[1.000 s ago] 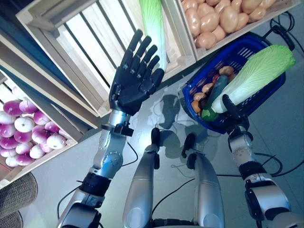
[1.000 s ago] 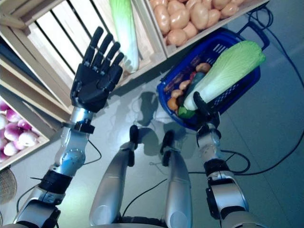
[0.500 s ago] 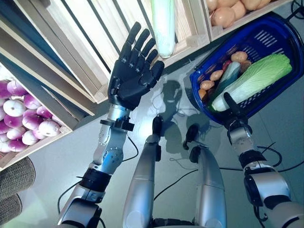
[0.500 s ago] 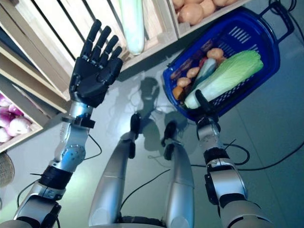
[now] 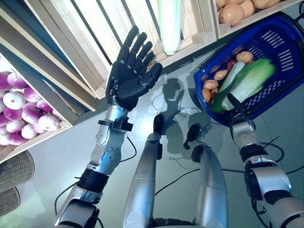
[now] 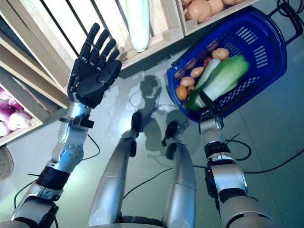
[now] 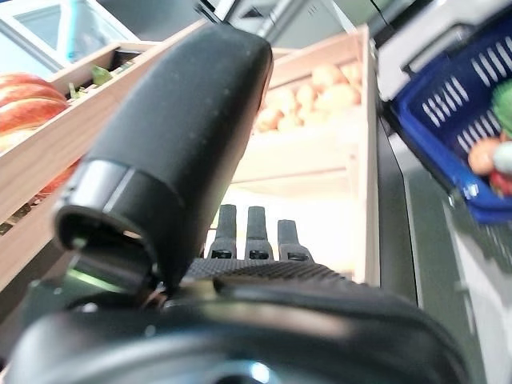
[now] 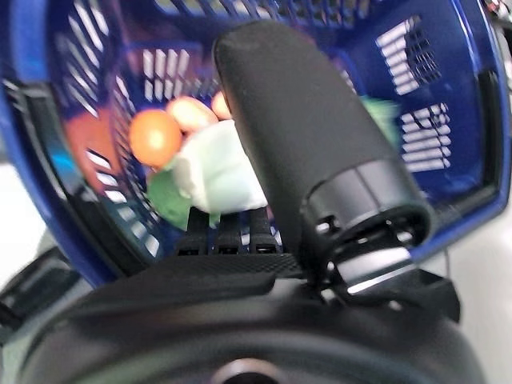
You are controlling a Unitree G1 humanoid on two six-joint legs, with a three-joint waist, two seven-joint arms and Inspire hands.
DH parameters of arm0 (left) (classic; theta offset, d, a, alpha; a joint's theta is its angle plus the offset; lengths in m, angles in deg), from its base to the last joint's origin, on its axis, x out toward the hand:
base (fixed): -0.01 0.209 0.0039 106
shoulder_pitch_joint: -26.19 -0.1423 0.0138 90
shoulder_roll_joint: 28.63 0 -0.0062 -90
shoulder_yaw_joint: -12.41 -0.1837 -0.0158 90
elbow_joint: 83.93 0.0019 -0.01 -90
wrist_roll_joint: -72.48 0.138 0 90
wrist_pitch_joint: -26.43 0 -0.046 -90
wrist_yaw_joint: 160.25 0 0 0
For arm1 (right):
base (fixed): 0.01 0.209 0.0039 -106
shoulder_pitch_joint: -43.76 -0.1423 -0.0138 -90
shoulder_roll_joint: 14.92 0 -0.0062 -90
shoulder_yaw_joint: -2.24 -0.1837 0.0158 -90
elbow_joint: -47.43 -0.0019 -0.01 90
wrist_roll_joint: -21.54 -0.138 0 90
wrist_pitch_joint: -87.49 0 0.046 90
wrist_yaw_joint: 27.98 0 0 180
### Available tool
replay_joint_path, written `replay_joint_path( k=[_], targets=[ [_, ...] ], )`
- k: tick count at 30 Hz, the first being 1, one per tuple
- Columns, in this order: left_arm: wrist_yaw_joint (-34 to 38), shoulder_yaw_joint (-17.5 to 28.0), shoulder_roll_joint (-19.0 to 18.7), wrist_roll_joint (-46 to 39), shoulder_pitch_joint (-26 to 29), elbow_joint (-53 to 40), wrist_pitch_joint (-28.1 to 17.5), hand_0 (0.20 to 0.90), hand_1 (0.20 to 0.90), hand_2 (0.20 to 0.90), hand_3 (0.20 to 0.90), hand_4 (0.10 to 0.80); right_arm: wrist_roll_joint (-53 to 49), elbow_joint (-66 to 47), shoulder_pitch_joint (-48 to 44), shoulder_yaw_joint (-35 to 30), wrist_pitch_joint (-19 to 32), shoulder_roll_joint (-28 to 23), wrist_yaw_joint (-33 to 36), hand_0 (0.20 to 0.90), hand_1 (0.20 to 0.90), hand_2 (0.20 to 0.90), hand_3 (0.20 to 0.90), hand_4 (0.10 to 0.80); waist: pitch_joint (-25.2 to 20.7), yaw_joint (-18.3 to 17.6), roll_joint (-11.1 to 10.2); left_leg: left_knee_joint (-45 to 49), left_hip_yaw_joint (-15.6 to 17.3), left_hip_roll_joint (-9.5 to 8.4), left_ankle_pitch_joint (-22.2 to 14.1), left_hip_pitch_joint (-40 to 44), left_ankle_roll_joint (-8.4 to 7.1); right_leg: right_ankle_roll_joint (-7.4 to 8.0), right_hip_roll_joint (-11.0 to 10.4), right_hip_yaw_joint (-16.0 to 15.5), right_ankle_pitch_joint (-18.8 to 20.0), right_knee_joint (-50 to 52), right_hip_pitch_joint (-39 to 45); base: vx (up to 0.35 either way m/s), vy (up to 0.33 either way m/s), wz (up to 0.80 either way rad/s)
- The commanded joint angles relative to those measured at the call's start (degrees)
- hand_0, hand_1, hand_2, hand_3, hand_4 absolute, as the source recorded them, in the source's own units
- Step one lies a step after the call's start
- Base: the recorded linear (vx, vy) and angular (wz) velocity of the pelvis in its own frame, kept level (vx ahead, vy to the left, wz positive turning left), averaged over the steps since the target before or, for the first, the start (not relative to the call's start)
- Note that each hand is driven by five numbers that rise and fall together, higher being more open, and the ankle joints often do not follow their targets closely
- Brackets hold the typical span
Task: Put vegetables into the basket
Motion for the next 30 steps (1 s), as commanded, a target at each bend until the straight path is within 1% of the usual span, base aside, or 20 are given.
replay_joint_path(
  k=[1,3,5,6,9,11,12,14,17,19,20,22,23,24,25,26,27,28,29,30],
  targets=[
    [-0.1,1.6,0.8,4.6,1.7,-8.3,-4.8,0.900,0.900,0.900,0.900,0.800,2.4,-3.0,0.7,-2.0,7.1,-3.9,7.7,0.900,0.900,0.900,0.900,0.800,-0.2,0.2,4.5,0.3,1.7,-2.14,-4.0,1.2,-0.17,1.08,2.4,0.5,5.0,-5.8,3.5,-0.045,-0.016,0.00],
    [-0.1,1.8,-0.2,7.0,1.8,-8.4,-5.2,0.900,0.900,0.900,0.900,0.800,3.0,-3.7,0.6,-2.0,7.7,-3.4,8.6,0.900,0.900,0.900,0.900,0.800,-0.2,0.2,4.6,-0.3,1.8,-2.13,-3.9,2.2,-0.23,1.06,2.6,0.5,5.1,-6.6,4.4,-0.017,-0.004,0.00],
    [1.0,2.2,-1.5,9.4,2.0,-9.0,-5.8,0.900,0.900,0.900,0.900,0.800,6.4,-4.5,0.8,-1.4,8.4,-3.0,9.4,0.900,0.900,0.900,0.900,0.800,-0.2,0.1,4.7,-1.1,2.1,-2.14,-3.8,3.8,-0.32,1.09,2.9,0.4,5.1,-7.6,6.0,0.000,0.000,0.00],
    [3.9,3.0,-2.8,13.8,1.8,-9.3,-5.7,0.900,0.900,0.900,0.900,0.800,8.8,-6.3,1.4,-0.5,9.6,-2.7,10.6,0.900,0.900,0.900,0.900,0.800,-0.2,0.1,4.6,-1.8,2.3,-2.16,-3.6,5.1,-0.36,1.04,3.1,0.5,5.1,-8.7,7.4,-0.018,0.017,-0.04],
    [14.0,4.3,-5.5,21.6,1.7,-9.1,-2.6,0.900,0.900,0.900,0.900,0.800,8.3,-9.6,3.7,0.4,11.4,-1.6,9.8,0.900,0.900,0.900,0.900,0.800,-0.2,-0.1,4.5,-2.7,2.3,-2.27,-3.3,7.1,-0.51,1.01,3.6,0.8,5.0,-9.6,9.5,-0.023,0.009,-0.10],
    [19.4,6.4,-8.6,30.4,2.7,-8.1,0.4,0.900,0.900,0.900,0.900,0.800,8.6,-11.9,6.8,0.5,12.2,-0.5,6.9,0.900,0.900,0.900,0.900,0.800,-0.2,-0.5,4.0,-3.7,2.5,-2.26,-3.3,9.2,-0.59,1.03,4.0,1.2,4.7,-11.0,11.8,-0.003,0.016,-0.11],
    [20.0,6.9,-9.4,32.5,3.2,-8.0,0.9,0.900,0.900,0.900,0.900,0.800,9.6,-12.9,7.6,0.8,12.2,-0.4,6.5,0.900,0.900,0.900,0.900,0.800,-0.2,-0.7,4.0,-3.9,2.7,-2.22,-3.2,9.7,-0.61,1.05,4.0,1.3,4.6,-11.5,12.3,0.000,0.025,-0.19],
    [21.1,8.2,-12.2,33.7,4.7,-8.3,6.4,0.900,0.900,0.900,0.900,0.800,12.9,-17.4,11.7,1.9,12.2,0.5,5.6,0.900,0.900,0.900,0.900,0.800,-0.2,-1.5,3.6,-4.8,3.4,-1.92,-3.0,11.3,-0.79,1.00,4.2,1.6,4.5,-12.8,14.2,-0.002,0.027,-0.20],
    [23.9,9.2,-14.7,36.0,6.3,-6.9,10.3,0.900,0.900,0.900,0.900,0.800,13.7,-22.8,17.9,4.3,10.5,2.5,2.3,0.900,0.900,0.900,0.900,0.800,-0.2,-3.0,3.1,-6.2,4.5,-1.37,-2.6,13.0,-1.10,1.03,4.8,2.2,4.4,-14.3,15.8,0.004,0.057,-0.05],
    [24.4,9.4,-15.5,37.5,6.5,-5.7,11.2,0.900,0.900,0.900,0.900,0.800,14.7,-24.5,21.2,5.3,10.0,3.7,0.7,0.900,0.900,0.900,0.900,0.800,-0.2,-3.8,2.8,-6.8,5.1,-1.18,-2.4,13.7,-1.25,1.07,5.2,2.6,4.5,-15.0,16.5,0.028,0.066,-0.14],
    [25.0,9.7,-16.3,40.1,6.5,-5.2,12.1,0.900,0.900,0.900,0.900,0.800,16.5,-26.2,24.9,6.5,9.6,4.1,-0.7,0.900,0.900,0.900,0.900,0.800,-0.2,-4.6,2.6,-7.8,5.8,-0.96,-1.9,14.2,-1.28,1.18,5.5,3.0,4.7,-16.1,17.0,0.027,0.072,-0.19],
    [26.0,9.7,-17.4,43.8,6.9,-4.7,13.8,0.900,0.900,0.900,0.900,0.800,18.0,-27.9,27.7,7.8,9.2,4.0,-1.7,0.900,0.900,0.900,0.900,0.800,-0.2,-5.3,2.6,-9.0,6.4,-0.69,-1.3,14.7,-1.28,1.28,5.7,3.2,5.0,-17.0,17.4,0.010,0.078,-0.17],
    [26.2,9.4,-18.6,44.5,7.8,-4.0,15.4,0.900,0.900,0.900,0.900,0.800,18.5,-29.4,29.9,8.7,8.0,3.7,-2.6,0.900,0.900,0.900,0.900,0.800,-0.2,-5.9,2.5,-10.2,6.9,-0.60,-0.9,15.2,-1.36,1.41,5.7,3.5,5.2,-17.9,17.6,0.003,0.137,-0.18],
    [26.8,8.9,-20.0,47.3,8.9,-2.2,18.2,0.900,0.900,0.900,0.900,0.800,13.9,-30.0,31.5,8.8,5.4,3.1,-4.9,0.900,0.900,0.900,0.900,0.800,-0.2,-6.7,2.4,-11.0,7.4,-0.44,-0.7,15.8,-1.55,1.52,5.7,3.6,5.4,-18.7,17.9,0.001,0.117,-0.17],
    [26.8,8.6,-20.3,47.2,9.2,-1.6,18.5,0.900,0.900,0.900,0.900,0.800,13.0,-29.8,31.9,8.7,5.2,3.1,-5.7,0.900,0.900,0.900,0.900,0.800,-0.2,-6.8,2.4,-11.2,7.5,-0.40,-0.7,15.9,-1.63,1.56,5.7,3.6,5.4,-18.8,17.9,0.001,0.148,-0.26],
    [25.8,6.4,-22.2,51.0,10.9,1.9,21.0,0.900,0.900,0.900,0.900,0.800,8.4,-28.2,33.3,8.5,3.1,2.9,-9.2,0.900,0.900,0.900,0.900,0.800,-0.2,-7.8,2.4,-11.7,7.9,-0.11,-0.4,16.2,-2.01,1.66,5.6,3.9,5.5,-19.2,18.1,-0.002,0.092,-0.24],
    [25.5,5.8,-22.7,53.6,11.8,2.2,22.0,0.900,0.900,0.900,0.900,0.800,8.1,-27.9,33.5,8.5,3.1,2.6,-9.7,0.900,0.900,0.900,0.900,0.800,-0.2,-7.9,2.4,-11.8,8.0,-0.10,-0.4,16.3,-2.01,1.65,5.6,3.9,5.6,-19.5,18.2,-0.005,0.099,-0.23],
    [25.2,4.7,-23.8,59.4,13.2,2.4,23.8,0.900,0.900,0.900,0.900,0.800,8.8,-27.8,33.8,8.6,3.0,2.0,-10.0,0.900,0.900,0.900,0.900,0.800,-0.2,-8.1,2.4,-11.9,8.1,-0.08,-0.3,16.3,-2.00,1.62,5.5,3.9,5.7,-19.8,18.3,-0.005,0.058,-0.11],
    [25.3,2.1,-27.7,70.6,16.4,3.6,26.3,0.900,0.900,0.900,0.900,0.800,8.4,-28.4,33.9,9.4,2.3,0.7,-10.0,0.900,0.900,0.900,0.900,0.800,-0.2,-8.5,2.3,-11.8,8.4,0.01,-0.4,16.2,-2.00,1.56,5.4,4.0,5.7,-19.9,18.3,-0.001,0.060,-0.05],
    [24.9,0.8,-29.2,73.2,17.7,4.5,26.6,0.900,0.900,0.900,0.900,0.800,8.1,-28.5,34.0,9.5,2.1,0.4,-10.2,0.900,0.900,0.900,0.900,0.800,-0.2,-8.8,2.2,-11.6,8.5,0.07,-0.5,16.3,-2.03,1.58,5.3,4.0,5.7,-19.9,18.4,0.011,0.065,0.00]
  ],
)
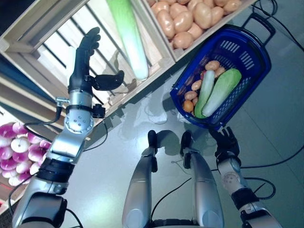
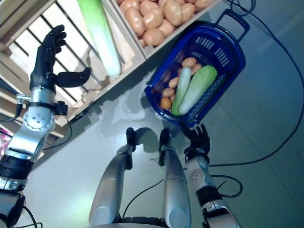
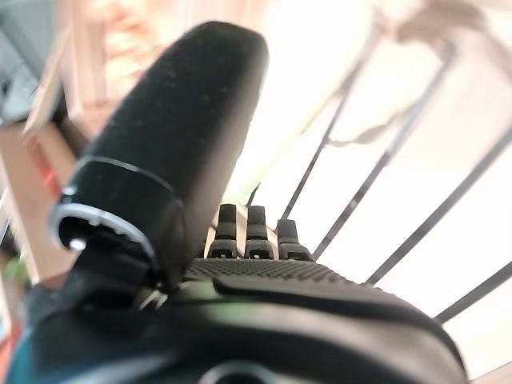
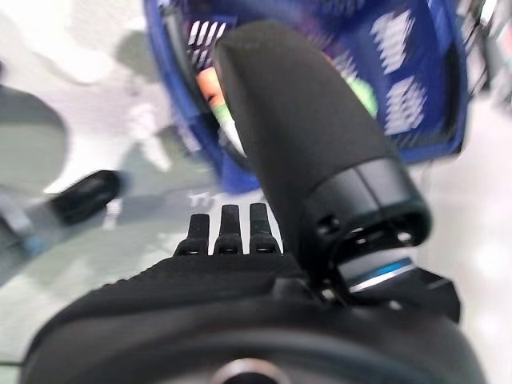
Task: Put vegetables into the basket
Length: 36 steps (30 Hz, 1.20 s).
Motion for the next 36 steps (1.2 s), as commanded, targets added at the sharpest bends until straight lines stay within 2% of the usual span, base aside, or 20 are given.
replay_joint_path(
  k=[1,3,5,7,8,11,12,15,22,26,30,36],
  targets=[
    [1.5,-1.0,-8.6,21.3,10.1,-1.1,1.1,0.900,0.900,0.900,0.900,0.800,-2.6,-5.4,1.2,-0.1,0.3,-5.1,-4.2,0.900,0.900,0.900,0.900,0.800,-0.1,-1.1,1.8,2.2,2.1,-1.79,-2.3,-1.0,-1.29,0.49,1.6,-1.6,2.3,-8.5,5.8,0.022,0.056,0.01],
    [-0.9,-5.3,-12.8,31.5,14.2,-0.2,2.7,0.900,0.900,0.900,0.900,0.800,-2.3,-6.2,1.9,0.5,0.4,-6.4,-5.1,0.900,0.900,0.900,0.900,0.800,-0.1,-1.7,1.6,2.4,2.6,-1.68,-2.6,-0.8,-1.29,0.60,1.3,-1.7,2.5,-8.7,5.9,0.016,0.066,-0.04],
    [-2.3,-11.0,-16.0,37.1,18.6,2.6,4.1,0.900,0.900,0.900,0.900,0.800,-2.1,-6.3,2.1,1.0,0.1,-7.4,-5.9,0.900,0.900,0.900,0.900,0.800,-0.1,-2.3,1.5,2.7,3.2,-1.46,-2.8,-1.1,-1.29,0.83,1.0,-1.8,2.8,-8.7,5.4,-0.004,0.074,-0.06],
    [-6.2,-15.7,-17.4,43.7,22.1,3.6,4.6,0.900,0.900,0.900,0.900,0.800,-1.8,-5.9,2.1,1.3,0.2,-8.2,-6.7,0.900,0.900,0.900,0.900,0.800,-0.1,-2.8,1.4,2.8,3.5,-1.31,-2.8,-1.3,-1.33,1.02,0.9,-1.7,3.2,-8.7,5.1,0.007,0.070,-0.04],
    [-7.8,-19.5,-18.7,46.4,24.7,4.5,4.8,0.900,0.900,0.900,0.900,0.800,-1.7,-6.2,2.1,1.8,0.6,-8.8,-6.6,0.900,0.900,0.900,0.900,0.800,-0.1,-3.1,1.4,2.9,3.7,-1.20,-3.0,-1.4,-1.24,1.17,0.7,-1.8,3.3,-8.7,4.9,0.008,0.058,-0.02],
    [-9.1,-22.6,-18.9,50.4,27.0,5.8,5.4,0.900,0.900,0.900,0.900,0.800,-2.2,-6.2,1.7,2.0,1.0,-9.5,-6.2,0.900,0.900,0.900,0.900,0.800,-0.1,-3.3,1.2,3.2,4.1,-0.94,-3.2,-1.7,-1.14,1.18,0.6,-1.9,3.3,-8.6,4.4,0.001,0.030,0.01],
    [-9.1,-25.7,-19.5,52.9,28.9,7.9,5.6,0.900,0.900,0.900,0.900,0.800,-2.8,-5.5,1.3,2.1,1.2,-10.3,-6.5,0.900,0.900,0.900,0.900,0.800,-0.1,-3.5,1.1,3.5,4.2,-0.79,-3.4,-2.0,-1.12,1.18,0.6,-1.9,3.3,-8.0,3.9,0.010,0.050,0.00],
    [-9.7,-29.2,-20.0,56.1,31.1,9.9,5.4,0.900,0.900,0.900,0.900,0.800,-3.1,-5.7,1.1,1.8,1.0,-10.7,-6.0,0.900,0.900,0.900,0.900,0.800,-0.1,-3.7,1.0,4.0,4.3,-0.76,-3.7,-2.4,-1.05,1.34,0.3,-2.0,3.4,-7.8,3.3,0.006,0.045,0.00],
    [-7.8,-31.1,-20.4,58.7,30.3,15.5,3.3,0.900,0.900,0.900,0.900,0.800,-2.8,-6.4,1.4,1.5,0.2,-11.3,-5.8,0.900,0.900,0.900,0.900,0.800,-0.1,-4.2,0.9,4.9,4.5,-0.92,-4.2,-3.2,-0.82,1.79,-0.1,-1.6,3.8,-7.1,2.1,0.014,0.060,0.01],
    [-7.1,-30.2,-20.1,58.6,28.3,16.9,3.1,0.900,0.900,0.900,0.900,0.800,-2.6,-6.8,1.4,1.1,-0.1,-11.5,-5.7,0.900,0.900,0.900,0.900,0.800,-0.1,-4.2,0.9,4.8,4.6,-1.07,-4.3,-3.4,-0.68,2.04,-0.2,-1.3,4.2,-7.4,1.8,0.012,0.049,-0.01],
    [-3.9,-29.9,-19.7,58.9,27.1,19.2,3.1,0.900,0.900,0.900,0.900,0.800,-1.8,-7.3,1.5,0.9,-0.1,-11.7,-5.3,0.900,0.900,0.900,0.900,0.800,-0.1,-4.5,1.0,4.8,4.8,-1.13,-4.5,-3.7,-0.51,2.21,-0.2,-0.9,4.4,-7.1,1.0,0.019,0.047,-0.01],
    [5.1,-28.9,-19.4,60.1,25.2,21.1,-0.4,0.900,0.900,0.900,0.900,0.800,-1.4,-9.3,2.5,0.0,0.1,-12.4,-4.2,0.900,0.900,0.900,0.900,0.800,-0.1,-4.8,0.8,5.5,4.8,-1.19,-4.9,-4.4,-0.20,2.29,-0.1,-0.2,4.3,-6.4,0.0,0.018,0.014,-0.01]
  ],
)
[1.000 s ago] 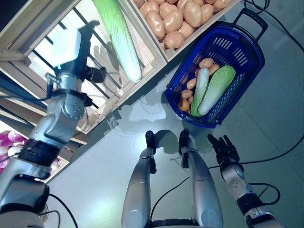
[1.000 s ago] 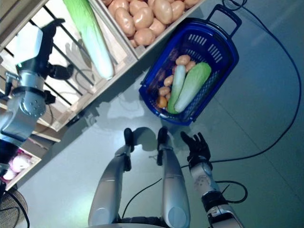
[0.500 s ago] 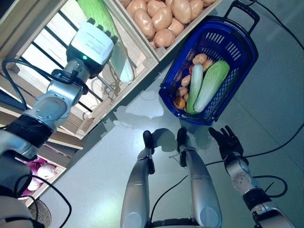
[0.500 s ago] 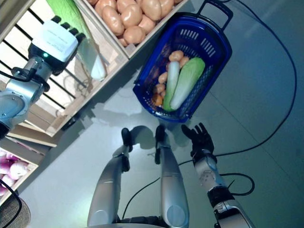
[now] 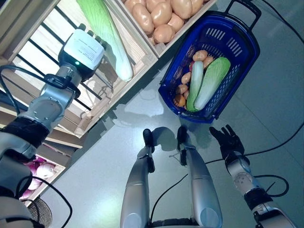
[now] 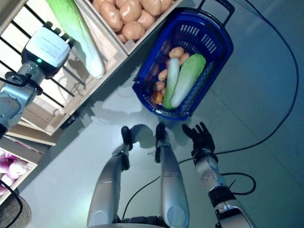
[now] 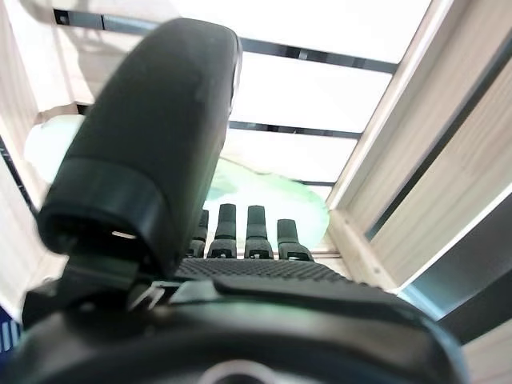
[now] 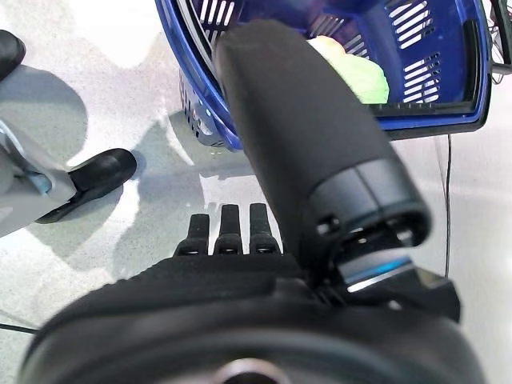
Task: Put vegetables into the basket
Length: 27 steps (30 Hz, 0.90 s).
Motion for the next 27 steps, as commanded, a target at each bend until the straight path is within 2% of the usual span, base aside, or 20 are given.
replay_joint_path(
  k=[1,6,13,21,22,27],
  targets=[
    [10.1,8.4,-3.8,3.1,0.6,-0.3,-0.5,0.900,0.900,0.900,0.900,0.800,0.3,-7.0,3.7,-3.7,1.2,-4.5,0.2,0.900,0.900,0.900,0.900,0.800,-0.1,-1.3,0.8,5.0,3.3,-1.27,-4.6,-1.9,-0.78,2.15,0.0,-1.2,4.2,-6.4,2.9,0.036,0.031,0.00],
    [14.8,8.3,-3.2,4.1,0.8,0.9,-2.9,0.900,0.900,0.900,0.900,0.800,0.9,-7.4,3.9,-3.8,0.2,-4.8,-0.2,0.900,0.900,0.900,0.900,0.800,-0.1,-2.0,0.9,5.9,3.7,-1.04,-5.0,-2.8,-0.61,2.28,0.0,-0.4,4.2,-5.5,1.5,0.036,0.047,-0.04],
    [17.4,7.3,-2.3,4.3,1.7,0.8,-3.8,0.900,0.900,0.900,0.900,0.800,1.5,-7.8,4.1,-3.2,0.1,-4.4,-0.1,0.900,0.900,0.900,0.900,0.800,-0.1,-2.7,1.1,6.5,4.2,-0.83,-5.5,-3.3,-0.60,2.23,0.3,0.4,3.9,-5.0,0.7,0.035,0.024,-0.13],
    [15.0,6.5,-1.3,3.7,2.1,1.1,-4.7,0.900,0.900,0.900,0.900,0.800,1.3,-7.8,3.7,-3.1,0.2,-4.8,0.0,0.900,0.900,0.900,0.900,0.800,-0.1,-3.1,1.2,8.1,4.5,-0.39,-6.3,-4.1,-0.61,2.02,0.2,0.8,3.2,-3.7,-0.1,0.034,0.005,-0.06],
    [12.3,5.6,-0.8,4.9,2.7,1.9,-6.5,0.900,0.900,0.900,0.900,0.800,1.0,-7.4,3.5,-3.2,0.4,-5.0,-0.3,0.900,0.900,0.900,0.900,0.800,-0.1,-3.4,1.2,8.3,4.6,-0.27,-6.4,-4.2,-0.60,2.03,0.1,0.9,3.1,-3.6,-0.3,0.035,-0.009,-0.03],
    [9.3,3.1,0.3,4.8,4.7,3.3,-5.1,0.900,0.900,0.900,0.900,0.800,0.9,-9.5,3.2,-3.2,1.0,-5.3,1.1,0.900,0.900,0.900,0.900,0.800,-0.1,-4.0,1.1,9.0,4.5,-0.10,-6.4,-5.4,-0.51,2.09,0.1,1.4,3.2,-2.9,-1.7,0.018,-0.008,-0.03]
  ],
)
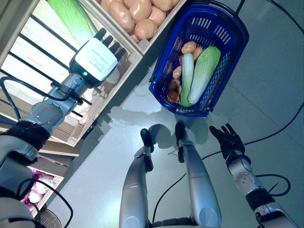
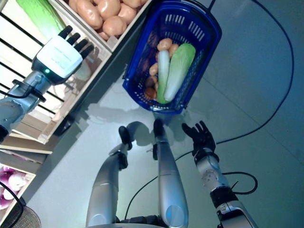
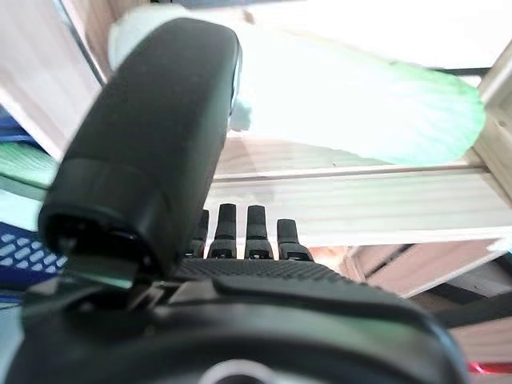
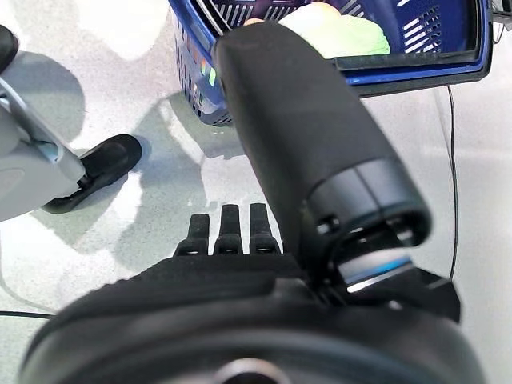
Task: Put vegetables into the basket
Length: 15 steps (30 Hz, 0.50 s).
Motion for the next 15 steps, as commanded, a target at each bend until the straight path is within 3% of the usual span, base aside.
replay_joint_path(
  k=[1,2,5,6,9,15],
  targets=[
    [-0.1,3.7,-0.9,0.2,5.7,1.0,2.4,0.900,0.900,0.900,0.900,0.800,0.8,-6.8,2.8,-3.0,2.2,-4.2,1.2,0.900,0.900,0.900,0.900,0.800,-0.1,-1.2,1.1,5.5,1.1,-0.59,-4.3,-3.2,-1.66,1.05,-0.5,-2.9,2.6,-4.4,1.6,0.097,-0.004,-0.07],
    [0.2,3.6,-0.4,0.4,5.4,1.5,2.6,0.900,0.900,0.900,0.900,0.800,1.0,-7.2,3.7,-3.2,2.2,-4.1,1.2,0.900,0.900,0.900,0.900,0.800,-0.1,-1.5,1.0,5.7,0.8,-0.37,-5.5,-2.2,-2.17,1.53,-0.5,-2.8,1.3,-4.2,2.6,0.087,0.001,-0.05],
    [-0.7,3.6,-0.1,0.3,6.1,1.6,3.1,0.900,0.900,0.900,0.900,0.800,1.1,-7.7,3.8,-3.4,2.6,-3.9,1.3,0.900,0.900,0.900,0.900,0.800,-0.1,-1.8,0.8,5.4,1.5,-0.18,-4.0,-3.9,-1.74,0.94,-0.4,-2.9,2.7,-4.6,0.8,0.002,0.001,-0.03],
    [-0.7,3.3,0.4,0.2,5.8,2.5,2.9,0.900,0.900,0.900,0.900,0.800,1.1,-7.4,4.3,-3.4,2.8,-3.8,1.1,0.900,0.900,0.900,0.900,0.800,-0.1,-1.8,0.8,6.0,1.0,-0.13,-5.6,-2.9,-2.18,1.37,-0.2,-2.9,1.1,-3.8,1.7,0.000,0.000,0.00],
    [-2.0,2.7,1.4,2.0,6.0,4.9,1.9,0.900,0.900,0.900,0.900,0.800,0.7,-7.4,4.5,-3.6,3.3,-3.6,1.6,0.900,0.900,0.900,0.900,0.800,-0.1,-2.0,0.3,6.8,0.7,0.13,-5.5,-4.1,-2.39,1.36,-0.1,-2.8,1.2,-3.2,0.8,0.023,0.005,0.00],
    [-2.3,3.4,2.5,4.2,3.3,7.1,5.8,0.900,0.900,0.900,0.900,0.800,0.0,-8.0,5.9,-4.0,5.1,-3.3,1.5,0.900,0.900,0.900,0.900,0.800,-0.1,-1.8,-0.7,7.4,0.3,0.72,-5.4,-6.0,-2.29,1.30,0.0,-3.3,1.2,-3.0,-0.6,-0.010,-0.014,0.03]
  ],
)
